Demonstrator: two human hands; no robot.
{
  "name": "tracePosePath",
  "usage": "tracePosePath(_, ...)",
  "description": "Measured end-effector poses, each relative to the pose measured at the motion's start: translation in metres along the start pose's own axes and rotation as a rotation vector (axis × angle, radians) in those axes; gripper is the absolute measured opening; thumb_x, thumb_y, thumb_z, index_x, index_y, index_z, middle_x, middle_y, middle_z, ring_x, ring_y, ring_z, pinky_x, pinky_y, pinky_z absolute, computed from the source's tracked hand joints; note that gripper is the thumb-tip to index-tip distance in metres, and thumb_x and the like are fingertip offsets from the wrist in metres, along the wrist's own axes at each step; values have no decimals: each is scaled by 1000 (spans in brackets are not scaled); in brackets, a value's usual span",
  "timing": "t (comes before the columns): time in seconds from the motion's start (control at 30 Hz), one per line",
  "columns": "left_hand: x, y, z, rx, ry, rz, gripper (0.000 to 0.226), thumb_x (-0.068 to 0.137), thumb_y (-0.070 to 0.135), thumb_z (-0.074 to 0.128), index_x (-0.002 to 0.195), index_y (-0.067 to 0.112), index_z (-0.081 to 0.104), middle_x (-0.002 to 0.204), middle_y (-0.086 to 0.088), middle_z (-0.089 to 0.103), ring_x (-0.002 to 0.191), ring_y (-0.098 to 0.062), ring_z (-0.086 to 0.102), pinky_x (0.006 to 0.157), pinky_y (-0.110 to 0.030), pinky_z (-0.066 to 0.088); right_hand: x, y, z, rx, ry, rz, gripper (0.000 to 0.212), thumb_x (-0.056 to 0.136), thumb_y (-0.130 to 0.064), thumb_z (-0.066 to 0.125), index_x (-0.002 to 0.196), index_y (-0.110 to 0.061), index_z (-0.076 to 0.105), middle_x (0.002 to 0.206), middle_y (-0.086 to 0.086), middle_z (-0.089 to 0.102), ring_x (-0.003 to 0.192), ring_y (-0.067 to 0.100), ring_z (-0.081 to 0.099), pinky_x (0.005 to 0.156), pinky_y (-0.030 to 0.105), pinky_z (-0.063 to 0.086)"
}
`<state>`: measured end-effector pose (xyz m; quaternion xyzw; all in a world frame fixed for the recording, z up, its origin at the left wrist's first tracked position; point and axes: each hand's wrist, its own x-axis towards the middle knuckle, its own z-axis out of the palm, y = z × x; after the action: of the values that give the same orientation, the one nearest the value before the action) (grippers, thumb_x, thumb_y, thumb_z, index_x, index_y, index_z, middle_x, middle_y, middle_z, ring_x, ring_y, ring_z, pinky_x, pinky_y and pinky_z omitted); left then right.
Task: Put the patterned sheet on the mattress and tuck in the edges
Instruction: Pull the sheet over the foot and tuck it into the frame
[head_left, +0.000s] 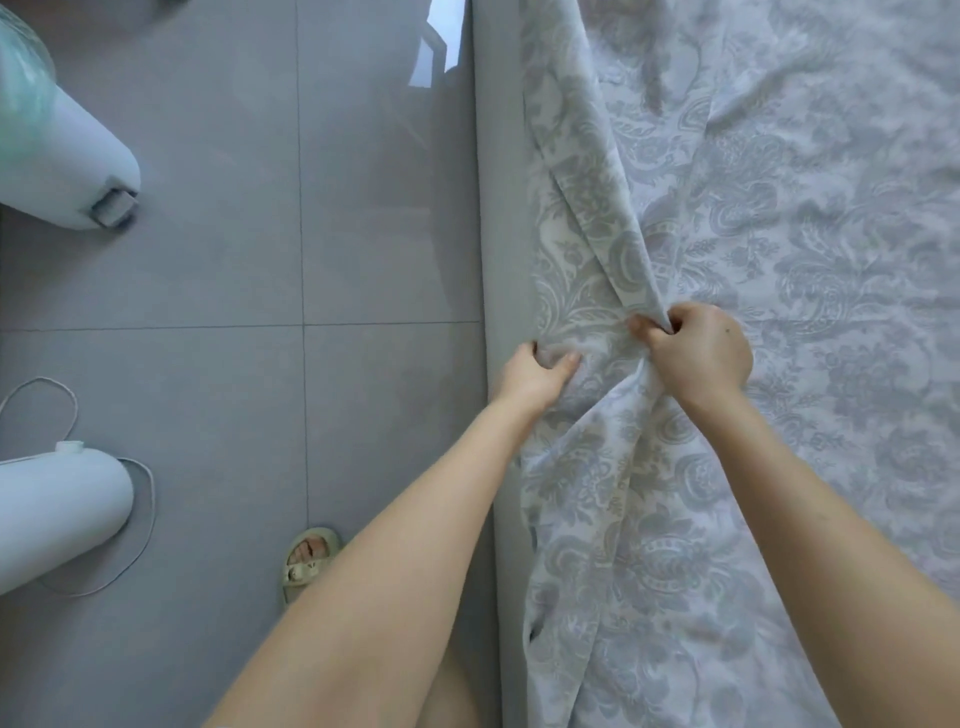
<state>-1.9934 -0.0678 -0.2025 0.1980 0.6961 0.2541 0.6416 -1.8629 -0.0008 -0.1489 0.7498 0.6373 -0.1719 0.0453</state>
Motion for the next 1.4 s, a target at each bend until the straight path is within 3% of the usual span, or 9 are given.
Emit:
tracePosePath(0.07, 12, -7, -1, 60, 95, 49, 36, 86, 37, 63, 107, 8, 60, 105, -8, 65, 101, -28, 62, 85, -36, 49, 3, 1, 4, 26, -22, 12, 49, 88, -40, 60, 54, -15, 36, 53, 0, 40, 54, 22, 41, 46, 29, 21)
tracePosePath(0.13, 14, -11, -9, 23, 193, 119, 33, 86, 30, 66, 63, 13, 49, 62, -2, 51, 62, -22, 50, 61, -32, 38, 3, 1, 5, 78, -27, 20, 49, 87, -40, 60, 53, -15, 36, 53, -1, 40, 50, 18, 38, 46, 29, 22)
tracePosePath(0.27, -6, -15, -45, 85, 302, 315, 50, 91, 26, 60, 49, 16, 33, 48, 3, 27, 50, -14, 26, 53, -31, 19, -8, -4, 9, 193, -35, -31, 48, 86, -42, 61, 53, -15, 38, 51, 0, 40, 55, 22, 40, 50, 33, 26)
tracePosePath(0.4, -18, -27, -118, 66, 531, 312, 38, 92, 22, 59, 61, 0, 55, 58, -5, 34, 60, -14, 30, 54, -31, 20, -22, -13, 14, 277, -85, -89, 41, 85, -55, 55, 78, -16, 65, 77, -2, 65, 77, 19, 59, 70, 37, 46)
tracePosePath(0.6, -44, -75, -204, 281, 839, -61, 49, 94, 29, 52, 52, 12, 33, 51, -8, 28, 57, -29, 31, 52, -37, 21, -31, -20, 16, 250, -108, -134, 42, 92, -55, 45, 87, -19, 66, 76, -9, 62, 84, 15, 61, 69, 31, 45)
tracePosePath(0.7, -35, -93, -206, 206, 640, -222, 58, 89, 50, 50, 103, -5, 59, 101, -30, 61, 103, -47, 54, 84, -45, 45, -30, -20, 17, 239, -123, -132, 41, 93, -52, 45, 86, -17, 66, 75, -9, 60, 81, 15, 59, 65, 28, 40)
tracePosePath(0.8, -18, -76, -194, 113, 535, -235, 68, 93, 47, 47, 146, 9, 27, 151, -15, 31, 136, -34, 33, 109, -44, 29, -27, -22, 15, 208, -139, -128, 40, 94, -49, 44, 88, -17, 65, 76, -9, 59, 78, 14, 56, 64, 28, 38)
tracePosePath(1.03, 16, -26, -178, 96, 494, -123, 56, 95, 36, 46, 143, 11, 35, 150, -9, 36, 137, -28, 33, 113, -38, 28, -19, -32, 3, 153, -148, -100, 36, 96, -42, 45, 87, -13, 65, 75, -5, 61, 78, 19, 59, 60, 28, 39)
tracePosePath(1.4, 54, 44, -201, 99, 335, -170, 54, 92, 39, 49, 138, 14, 41, 142, -8, 45, 127, -34, 47, 104, -49, 40, 47, -101, -23, -32, -57, -89, 46, 89, -42, 57, 127, -17, 51, 123, 4, 56, 109, 25, 54, 77, 35, 44)
